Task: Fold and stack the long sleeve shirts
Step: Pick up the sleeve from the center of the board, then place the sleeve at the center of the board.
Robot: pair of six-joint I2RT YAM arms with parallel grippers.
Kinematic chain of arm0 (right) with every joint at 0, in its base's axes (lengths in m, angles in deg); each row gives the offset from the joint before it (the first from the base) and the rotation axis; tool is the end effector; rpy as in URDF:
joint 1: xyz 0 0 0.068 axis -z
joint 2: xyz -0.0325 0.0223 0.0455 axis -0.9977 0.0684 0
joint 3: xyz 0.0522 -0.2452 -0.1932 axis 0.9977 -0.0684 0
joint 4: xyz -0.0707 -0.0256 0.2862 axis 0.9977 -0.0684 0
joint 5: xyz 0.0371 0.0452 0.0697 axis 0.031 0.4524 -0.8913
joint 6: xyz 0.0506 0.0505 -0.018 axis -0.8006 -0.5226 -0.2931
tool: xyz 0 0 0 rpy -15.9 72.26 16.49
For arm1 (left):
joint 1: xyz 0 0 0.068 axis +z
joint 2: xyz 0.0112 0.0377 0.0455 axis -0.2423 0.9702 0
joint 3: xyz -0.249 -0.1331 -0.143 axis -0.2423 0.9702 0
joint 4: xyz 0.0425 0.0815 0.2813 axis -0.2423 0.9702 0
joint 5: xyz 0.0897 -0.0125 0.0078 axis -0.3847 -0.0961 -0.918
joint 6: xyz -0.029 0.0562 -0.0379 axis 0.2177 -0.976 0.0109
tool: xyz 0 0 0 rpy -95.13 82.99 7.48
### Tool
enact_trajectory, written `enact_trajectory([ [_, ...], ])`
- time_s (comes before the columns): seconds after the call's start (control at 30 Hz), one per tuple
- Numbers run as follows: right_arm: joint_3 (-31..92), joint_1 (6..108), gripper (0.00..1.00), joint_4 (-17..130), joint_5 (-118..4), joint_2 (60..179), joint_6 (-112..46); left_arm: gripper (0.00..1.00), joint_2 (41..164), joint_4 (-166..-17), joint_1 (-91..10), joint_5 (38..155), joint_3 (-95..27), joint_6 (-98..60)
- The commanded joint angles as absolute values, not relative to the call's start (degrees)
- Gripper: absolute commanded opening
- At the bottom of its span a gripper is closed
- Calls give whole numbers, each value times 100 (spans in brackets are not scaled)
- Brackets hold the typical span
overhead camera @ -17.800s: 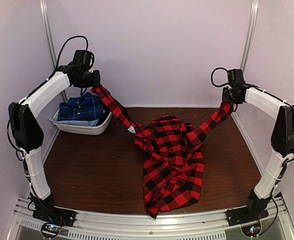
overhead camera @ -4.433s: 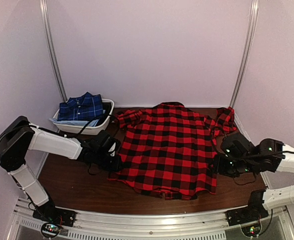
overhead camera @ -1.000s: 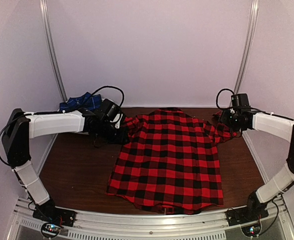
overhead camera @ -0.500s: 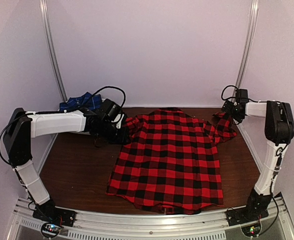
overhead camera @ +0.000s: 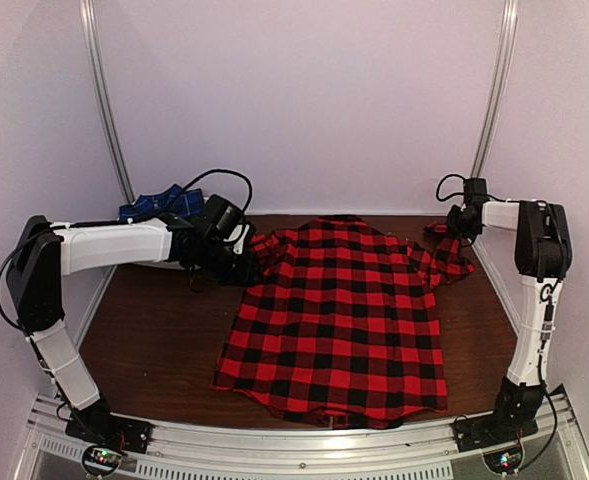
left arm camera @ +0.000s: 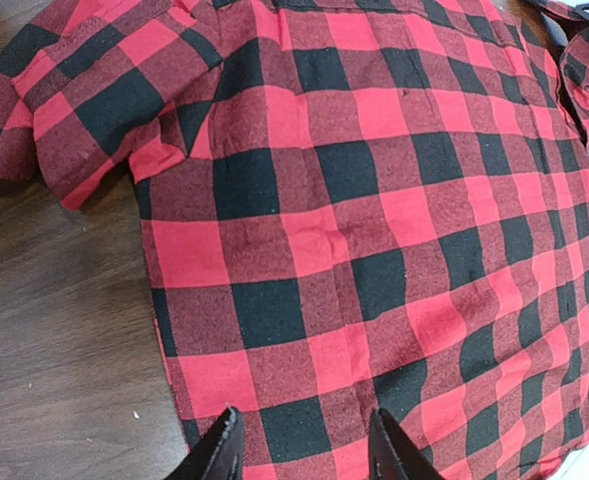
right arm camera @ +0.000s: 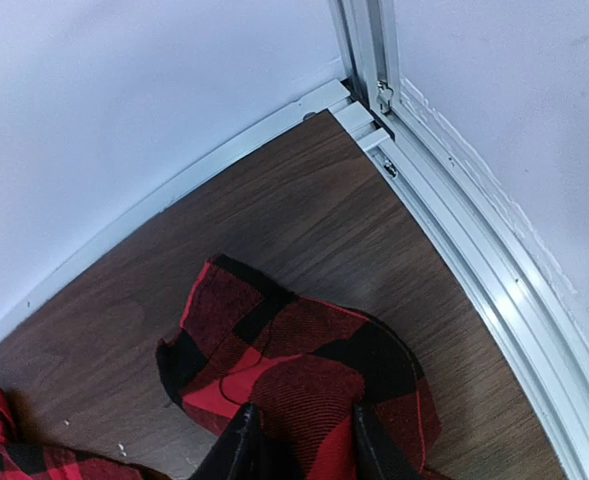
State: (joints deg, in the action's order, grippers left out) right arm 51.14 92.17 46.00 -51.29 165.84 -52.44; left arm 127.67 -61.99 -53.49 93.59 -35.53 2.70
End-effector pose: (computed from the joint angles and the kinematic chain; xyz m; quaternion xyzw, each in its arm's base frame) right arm 0.5774 -0.0600 0.1775 0.2485 0.8780 0.0837 0.4003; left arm 0.3310 -0.2798 0.2373 0.0673 0.9465 -0.2195 0.2269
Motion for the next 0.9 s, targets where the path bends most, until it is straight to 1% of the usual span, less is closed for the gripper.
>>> enact_trajectory([
  [0.0,4938,9188,13,4650,-5385,16008,-5048,43,12861,-6287,-5314,9401,-3812,209],
  [0.07,4809,9092,4,4656,-5475,15766,-4966,43,12894,-6283,-5314,9399,-3857,210],
  [0.13,4623,8959,1,4707,-5543,15527,-4873,43,12907,-6309,-5314,9411,-3878,221],
  [0.27,4088,8621,0,4885,-5666,14976,-4766,43,12947,-6341,-5314,9455,-3900,244],
  [0.4,3359,8066,0,5192,-5933,14319,-4768,43,12968,-6355,-5314,9474,-3909,262],
  [0.53,2284,7487,0,5850,-6102,13400,-4718,43,12993,-6458,-5314,9539,-3851,296],
  [0.6,1478,7331,2,6286,-6210,12857,-4838,43,13025,-6495,-5314,9583,-3824,311],
  [0.63,1202,7318,5,6487,-6297,12725,-4891,43,13038,-6520,-5314,9597,-3807,321],
  [0.7,810,7307,15,6421,-6306,12635,-4886,43,13072,-6574,-5314,9631,-3788,327],
  [0.83,464,7289,48,5973,-6178,12597,-4820,43,13185,-6646,-5314,9746,-3827,350],
  [0.87,416,7271,54,5904,-6160,12536,-4815,43,13208,-6655,-5314,9774,-3844,350],
])
